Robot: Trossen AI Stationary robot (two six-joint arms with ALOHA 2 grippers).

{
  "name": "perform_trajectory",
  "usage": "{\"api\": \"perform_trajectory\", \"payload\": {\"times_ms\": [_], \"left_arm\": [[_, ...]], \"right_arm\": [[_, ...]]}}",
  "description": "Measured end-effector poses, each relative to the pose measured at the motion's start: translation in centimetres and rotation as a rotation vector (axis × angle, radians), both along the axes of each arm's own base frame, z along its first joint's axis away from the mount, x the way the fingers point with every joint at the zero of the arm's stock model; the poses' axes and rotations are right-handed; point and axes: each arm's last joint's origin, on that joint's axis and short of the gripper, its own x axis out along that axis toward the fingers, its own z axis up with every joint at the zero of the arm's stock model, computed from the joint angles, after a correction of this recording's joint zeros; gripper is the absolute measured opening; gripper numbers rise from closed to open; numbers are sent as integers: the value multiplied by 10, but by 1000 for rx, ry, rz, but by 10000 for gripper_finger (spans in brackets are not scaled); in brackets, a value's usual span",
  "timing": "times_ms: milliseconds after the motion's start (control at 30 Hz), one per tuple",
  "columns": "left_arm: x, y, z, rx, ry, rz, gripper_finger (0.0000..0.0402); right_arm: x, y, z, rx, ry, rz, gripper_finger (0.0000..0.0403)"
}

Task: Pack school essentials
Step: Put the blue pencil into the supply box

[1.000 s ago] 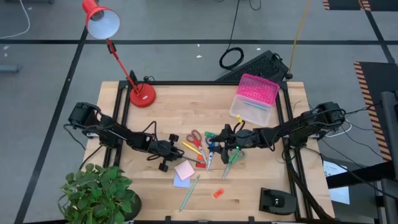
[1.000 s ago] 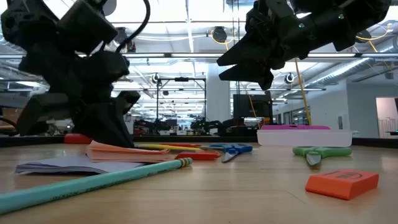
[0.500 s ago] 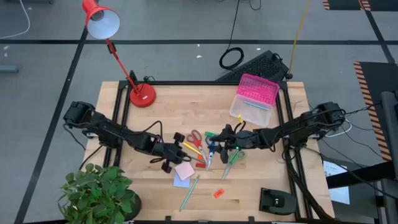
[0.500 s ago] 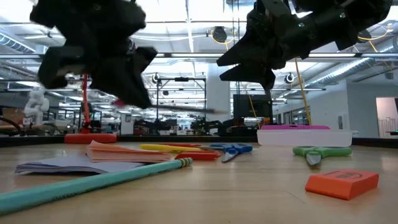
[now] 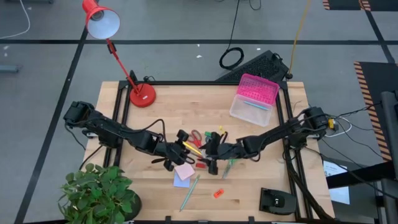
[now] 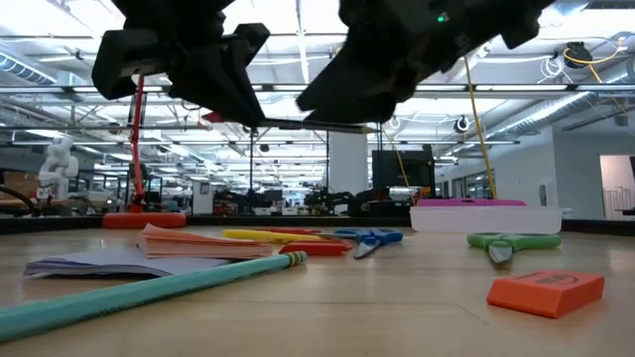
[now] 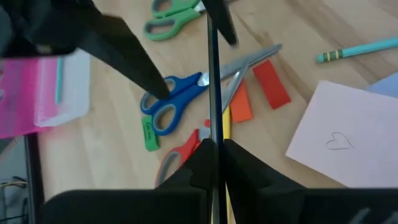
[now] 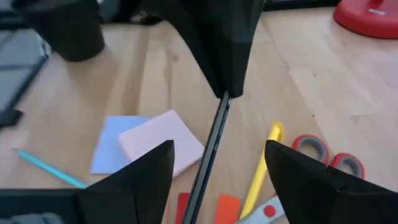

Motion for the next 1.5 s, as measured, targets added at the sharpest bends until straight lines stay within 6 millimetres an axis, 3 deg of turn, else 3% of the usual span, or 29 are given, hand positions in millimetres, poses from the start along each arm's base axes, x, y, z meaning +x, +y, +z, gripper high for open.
{"api": "perform_trajectory", "payload": {"times_ms": [233,600,867,1100,1300,1500], "left_arm": [[0,1,1,37,-5,-5,30],[0,1,1,56,-13,9,31],[4,-2,6,3,-91,46,38],[9,-8,15,26,-226,138,110],[9,-28,42,139,-493,203,186],[-1,-38,78,93,-722,242,240]], "right_arm": [[16,2,-7,-45,9,-13,177],[17,-2,-7,-51,11,-14,15],[16,-2,-6,-52,27,11,18],[0,-7,20,-78,63,20,11],[-35,-15,39,-60,59,18,11],[-83,-27,54,-28,-19,10,11]]}}
